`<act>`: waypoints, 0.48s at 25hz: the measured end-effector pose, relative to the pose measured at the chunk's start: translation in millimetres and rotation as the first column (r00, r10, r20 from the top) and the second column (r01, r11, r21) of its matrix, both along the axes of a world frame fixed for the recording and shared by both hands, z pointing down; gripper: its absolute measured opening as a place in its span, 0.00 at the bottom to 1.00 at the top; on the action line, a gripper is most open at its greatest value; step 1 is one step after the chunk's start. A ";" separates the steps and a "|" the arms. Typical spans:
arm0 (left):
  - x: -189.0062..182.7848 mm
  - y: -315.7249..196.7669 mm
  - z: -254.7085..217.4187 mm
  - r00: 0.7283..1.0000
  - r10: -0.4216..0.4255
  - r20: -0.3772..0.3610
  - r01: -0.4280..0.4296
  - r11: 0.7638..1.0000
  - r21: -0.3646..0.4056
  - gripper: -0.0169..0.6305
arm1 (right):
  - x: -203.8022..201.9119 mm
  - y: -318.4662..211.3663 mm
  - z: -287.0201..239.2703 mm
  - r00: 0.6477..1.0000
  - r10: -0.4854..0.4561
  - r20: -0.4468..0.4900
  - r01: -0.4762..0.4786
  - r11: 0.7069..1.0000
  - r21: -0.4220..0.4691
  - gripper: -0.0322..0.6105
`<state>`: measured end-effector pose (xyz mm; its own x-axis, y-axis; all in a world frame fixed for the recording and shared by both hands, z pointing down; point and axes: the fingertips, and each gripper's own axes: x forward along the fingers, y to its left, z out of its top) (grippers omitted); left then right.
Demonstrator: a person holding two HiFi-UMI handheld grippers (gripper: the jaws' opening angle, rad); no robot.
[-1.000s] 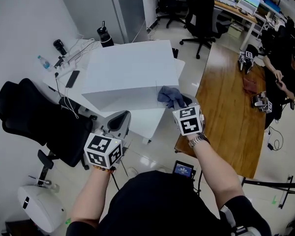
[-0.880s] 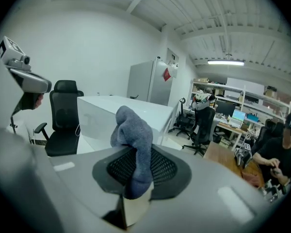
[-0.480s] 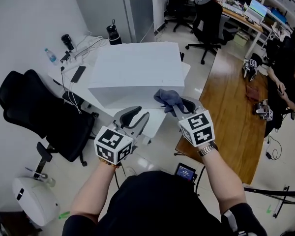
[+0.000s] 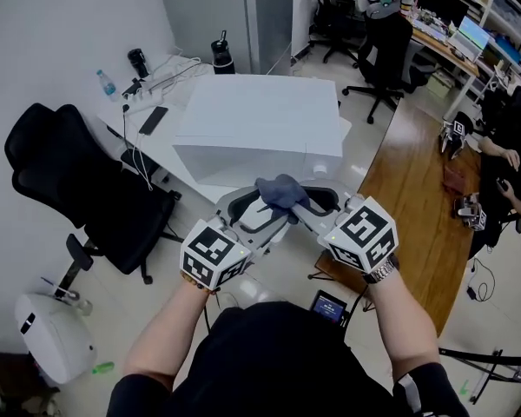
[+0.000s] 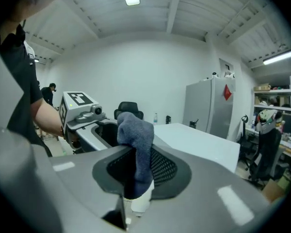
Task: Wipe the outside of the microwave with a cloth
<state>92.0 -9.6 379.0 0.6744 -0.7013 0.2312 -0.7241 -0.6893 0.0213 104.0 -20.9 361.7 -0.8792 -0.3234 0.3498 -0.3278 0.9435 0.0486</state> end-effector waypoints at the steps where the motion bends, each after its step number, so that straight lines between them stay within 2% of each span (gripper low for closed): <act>1: -0.8 2.0 -0.3 1.000 0.003 0.004 -0.003 1.000 0.003 0.43 | -4.5 4.6 -1.6 1.000 -0.029 0.002 0.029 1.000 -0.002 0.16; 7: -8.3 14.6 -2.2 0.999 0.022 0.028 -0.023 0.999 0.031 0.42 | -23.1 29.2 -8.7 0.981 -0.194 0.010 0.194 0.981 -0.021 0.17; 12: -12.4 20.4 -9.2 0.999 0.021 0.039 -0.023 0.998 0.060 0.31 | -30.9 40.6 -17.6 0.958 -0.287 0.016 0.287 0.958 -0.022 0.17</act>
<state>79.6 10.7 369.7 0.6814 -0.6998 0.2145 -0.7082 -0.7044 -0.0480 73.1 19.7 344.1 -0.9381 -0.0489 0.3429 -0.0437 0.9988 0.0227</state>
